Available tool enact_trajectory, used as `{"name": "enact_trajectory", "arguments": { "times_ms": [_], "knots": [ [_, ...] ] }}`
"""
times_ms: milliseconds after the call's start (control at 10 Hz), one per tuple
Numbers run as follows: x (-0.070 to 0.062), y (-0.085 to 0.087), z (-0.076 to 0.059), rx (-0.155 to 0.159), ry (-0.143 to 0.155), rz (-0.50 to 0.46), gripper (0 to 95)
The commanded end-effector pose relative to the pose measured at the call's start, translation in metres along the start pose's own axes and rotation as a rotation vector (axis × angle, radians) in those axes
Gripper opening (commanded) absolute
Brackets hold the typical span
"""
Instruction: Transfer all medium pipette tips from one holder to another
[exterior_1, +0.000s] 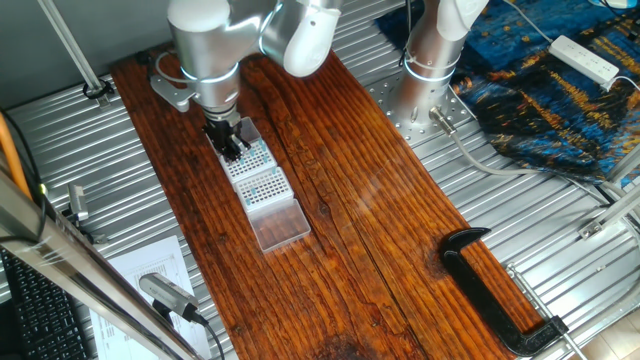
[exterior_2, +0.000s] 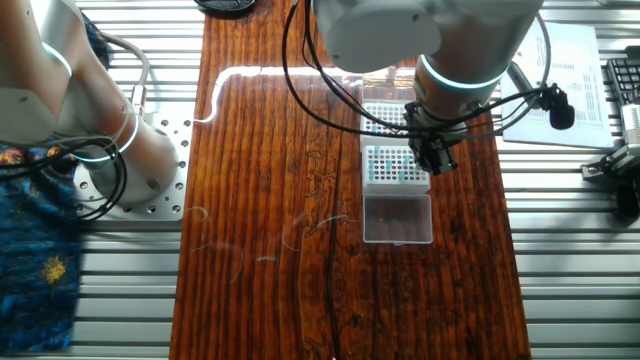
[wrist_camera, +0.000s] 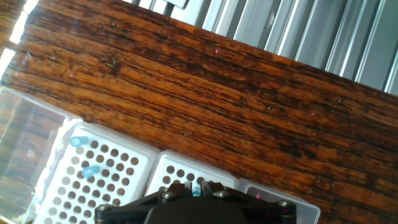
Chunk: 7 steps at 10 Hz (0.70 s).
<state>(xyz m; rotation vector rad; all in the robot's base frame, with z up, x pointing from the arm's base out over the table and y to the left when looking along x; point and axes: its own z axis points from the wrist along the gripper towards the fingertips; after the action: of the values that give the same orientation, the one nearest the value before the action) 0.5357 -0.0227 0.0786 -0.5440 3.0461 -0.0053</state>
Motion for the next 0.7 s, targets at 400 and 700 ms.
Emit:
{"name": "enact_trajectory", "arguments": {
  "times_ms": [400,700],
  "knots": [
    [-0.003,0.001,-0.024,-0.014,0.023,-0.01,0.0],
    [-0.005,0.004,-0.046,-0.01,0.032,-0.023,0.0]
  ]
}}
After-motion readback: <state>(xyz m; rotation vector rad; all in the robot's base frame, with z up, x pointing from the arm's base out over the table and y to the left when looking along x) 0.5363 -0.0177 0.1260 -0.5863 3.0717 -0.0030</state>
